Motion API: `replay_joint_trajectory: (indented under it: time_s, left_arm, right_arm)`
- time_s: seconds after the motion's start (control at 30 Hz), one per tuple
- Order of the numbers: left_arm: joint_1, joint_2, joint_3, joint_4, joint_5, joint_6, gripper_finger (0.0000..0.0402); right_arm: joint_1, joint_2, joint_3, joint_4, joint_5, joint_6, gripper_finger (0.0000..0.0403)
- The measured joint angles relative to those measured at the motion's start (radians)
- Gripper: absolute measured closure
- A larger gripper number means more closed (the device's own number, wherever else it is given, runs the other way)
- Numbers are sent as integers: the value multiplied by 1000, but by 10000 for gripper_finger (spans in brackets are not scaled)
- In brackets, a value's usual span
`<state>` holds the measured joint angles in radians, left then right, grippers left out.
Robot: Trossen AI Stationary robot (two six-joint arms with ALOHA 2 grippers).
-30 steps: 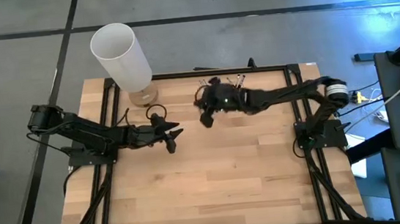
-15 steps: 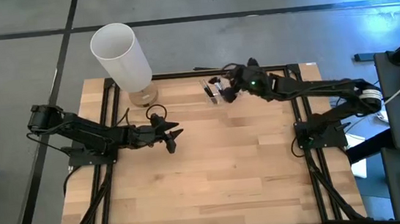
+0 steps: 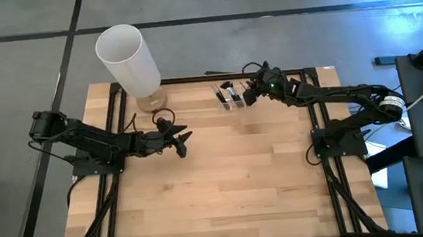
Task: Put items in baskets/containers
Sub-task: Put the black eyeshadow brush into the transparent organizer, then return to Home Position
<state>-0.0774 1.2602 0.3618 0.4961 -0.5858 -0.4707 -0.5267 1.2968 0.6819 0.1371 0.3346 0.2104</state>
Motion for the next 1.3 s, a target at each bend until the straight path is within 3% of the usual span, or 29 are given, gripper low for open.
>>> replay_joint_trajectory:
  time_s: [0.33, 0.5, 0.67, 0.87, 1.07, 1.17, 1.3]
  left_arm:
    - [2, 0, 0, 0, 24, 6, 237]
    - [2, -23, 1, 1, -3, 46, 242]
    - [-4, -136, 1, 1, -46, 100, 257]
    - [15, -330, 1, 2, -35, 357, 285]
    - [87, -479, 1, -3, 159, 534, 320]
    - [113, -508, 1, -27, 285, 585, 335]
    - [138, -513, 1, -66, 372, 607, 349]
  right_arm:
    - [-9, -12, 0, -18, -68, 7, 228]
    - [68, -73, 0, -12, -218, -24, 228]
    - [206, -187, 0, 1, -293, -58, 241]
    - [324, -397, 8, -40, -272, -175, 268]
    - [373, -597, 51, -357, -440, -363, 358]
    - [397, -688, -10, -368, -467, -373, 395]
    - [422, -802, -150, -273, -469, -368, 387]
